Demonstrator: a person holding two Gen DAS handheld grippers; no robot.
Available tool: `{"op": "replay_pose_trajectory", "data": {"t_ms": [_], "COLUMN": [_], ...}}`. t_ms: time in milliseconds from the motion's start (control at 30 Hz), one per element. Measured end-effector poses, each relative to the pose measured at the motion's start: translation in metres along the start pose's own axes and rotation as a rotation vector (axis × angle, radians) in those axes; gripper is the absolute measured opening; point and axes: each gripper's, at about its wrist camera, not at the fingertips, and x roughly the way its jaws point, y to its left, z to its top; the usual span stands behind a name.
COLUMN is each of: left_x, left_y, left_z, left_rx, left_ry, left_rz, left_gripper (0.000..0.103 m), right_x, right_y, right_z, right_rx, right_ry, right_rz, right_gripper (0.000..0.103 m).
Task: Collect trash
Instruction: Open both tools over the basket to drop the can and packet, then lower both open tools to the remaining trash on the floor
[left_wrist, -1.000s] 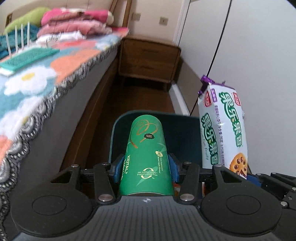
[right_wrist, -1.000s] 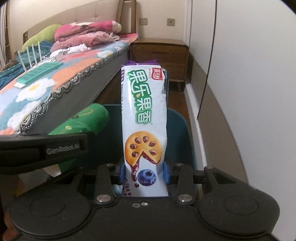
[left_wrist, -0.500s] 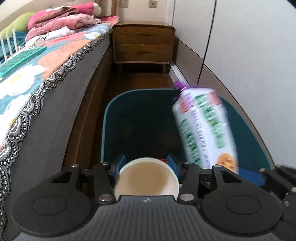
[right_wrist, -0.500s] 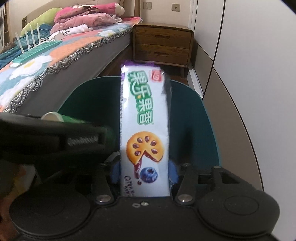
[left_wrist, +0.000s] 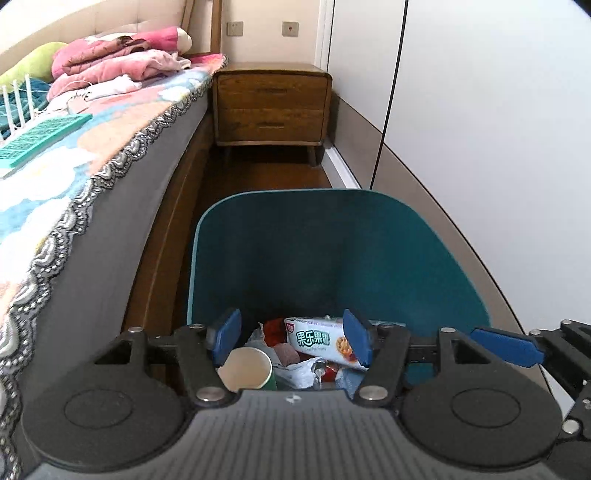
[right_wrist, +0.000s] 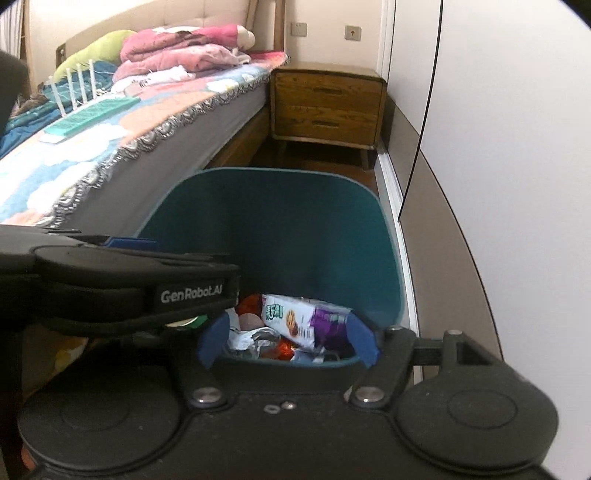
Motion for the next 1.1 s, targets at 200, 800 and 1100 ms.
{"op": "replay_pose_trajectory", "data": {"t_ms": [200, 800, 1100], "left_x": [-0.033, -0.075, 0.002], "left_y": [-0.009, -0.056, -0.066], "left_z": [-0.01, -0.104, -0.183], "left_rx": [0.004, 0.089, 0.102], "left_ry": [-0.034, -0.075, 0.074], "left_rz": [0.002, -0.01, -0.039], "left_gripper": [0.06, 0.075, 0.079], "right_x": [-0.038, -0.087, -0.028], "right_y": [-0.004, -0.031, -0.025], "right_z": [-0.012, -0.116, -0.218], "right_rx": [-0.012, 0.0, -0.048], "right_ry": [-0.051, -0.089, 0.105], "right_rz": [0.007, 0.026, 0.058], "right_gripper": [0.076, 0.088, 0.098]}}
